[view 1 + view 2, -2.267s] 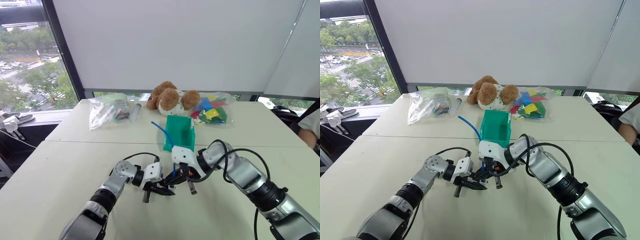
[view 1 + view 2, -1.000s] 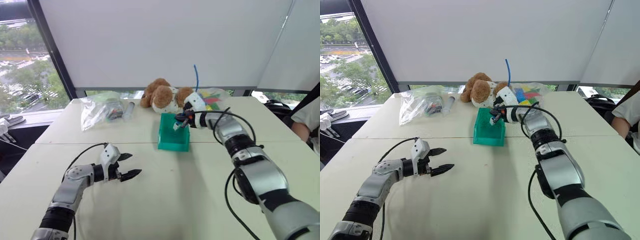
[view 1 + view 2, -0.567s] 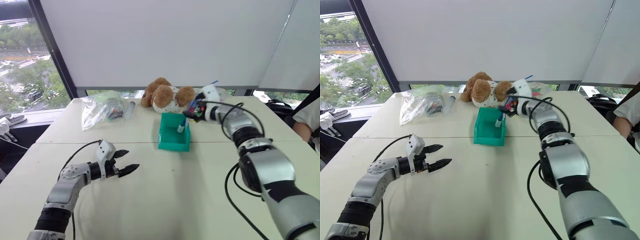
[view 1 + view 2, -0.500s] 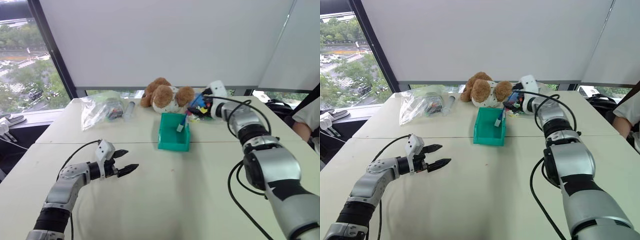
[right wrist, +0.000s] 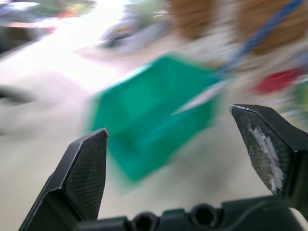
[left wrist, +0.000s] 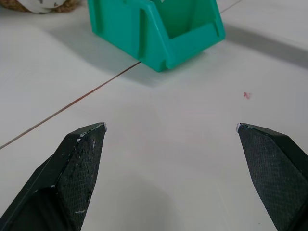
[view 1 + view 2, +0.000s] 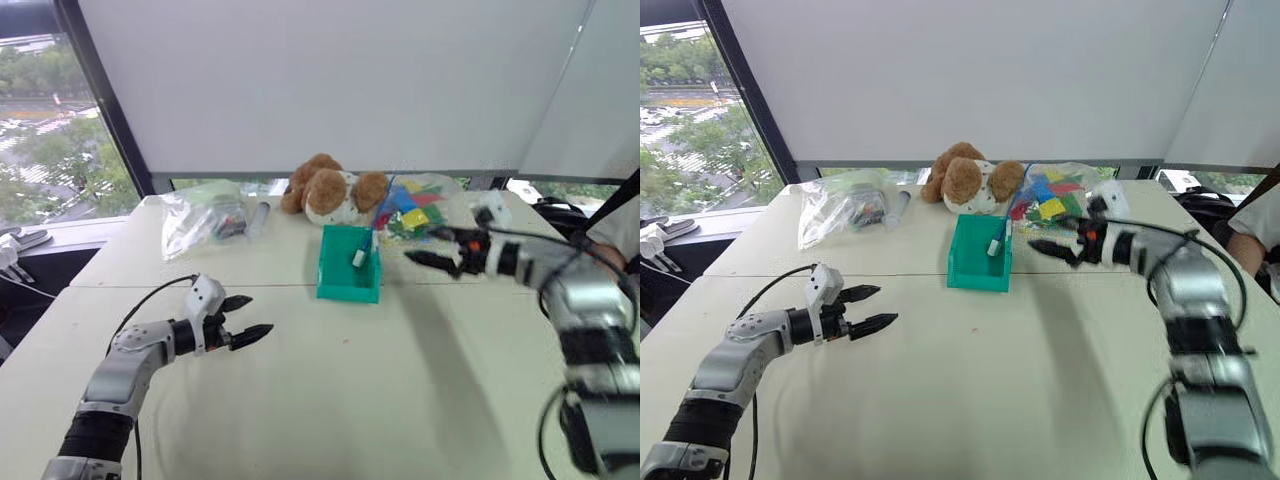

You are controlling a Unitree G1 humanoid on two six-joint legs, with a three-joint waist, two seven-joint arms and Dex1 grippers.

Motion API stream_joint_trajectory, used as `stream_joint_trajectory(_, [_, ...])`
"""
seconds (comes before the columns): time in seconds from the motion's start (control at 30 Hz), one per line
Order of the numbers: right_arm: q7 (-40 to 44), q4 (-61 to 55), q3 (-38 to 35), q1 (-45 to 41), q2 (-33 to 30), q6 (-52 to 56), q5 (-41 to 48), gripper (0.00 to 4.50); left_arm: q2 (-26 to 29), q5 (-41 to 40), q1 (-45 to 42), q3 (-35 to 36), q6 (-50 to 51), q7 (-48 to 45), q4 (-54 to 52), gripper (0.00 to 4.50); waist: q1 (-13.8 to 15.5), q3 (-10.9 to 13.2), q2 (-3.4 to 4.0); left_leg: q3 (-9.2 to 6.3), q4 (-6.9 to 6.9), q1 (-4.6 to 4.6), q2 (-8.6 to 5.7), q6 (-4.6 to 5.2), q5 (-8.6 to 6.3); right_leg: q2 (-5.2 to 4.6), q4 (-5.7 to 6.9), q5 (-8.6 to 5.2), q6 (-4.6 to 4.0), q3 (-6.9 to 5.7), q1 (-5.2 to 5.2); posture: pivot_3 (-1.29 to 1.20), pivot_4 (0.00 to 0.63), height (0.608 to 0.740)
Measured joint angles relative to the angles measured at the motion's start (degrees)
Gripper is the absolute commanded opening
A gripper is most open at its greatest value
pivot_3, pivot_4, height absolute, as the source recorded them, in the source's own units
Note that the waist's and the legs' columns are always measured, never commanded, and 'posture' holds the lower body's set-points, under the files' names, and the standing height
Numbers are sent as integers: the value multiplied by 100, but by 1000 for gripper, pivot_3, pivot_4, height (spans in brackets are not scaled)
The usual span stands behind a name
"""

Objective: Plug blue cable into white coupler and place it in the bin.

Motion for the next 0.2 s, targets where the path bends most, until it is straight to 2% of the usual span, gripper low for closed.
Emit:
stream_joint_trajectory(0.1, [-197, -1585, -479, 628, -333, 913, 687, 4437, 108, -194, 7, 71, 254, 27, -357, 4500, 22, 3, -4, -4, 9, 11, 4, -1, 1, -3, -4, -1, -1, 0, 16, 0, 150, 740])
stream_joint_trajectory(0.2, [-496, -2701, -964, 1260, -539, 1592, 1194, 4437, 275, -394, -2, 280, 531, 84, -610, 4500, 28, 6, -11, -12, 18, 44, 9, -1, 1, -2, -16, -2, -4, -4, 63, 0, 150, 740])
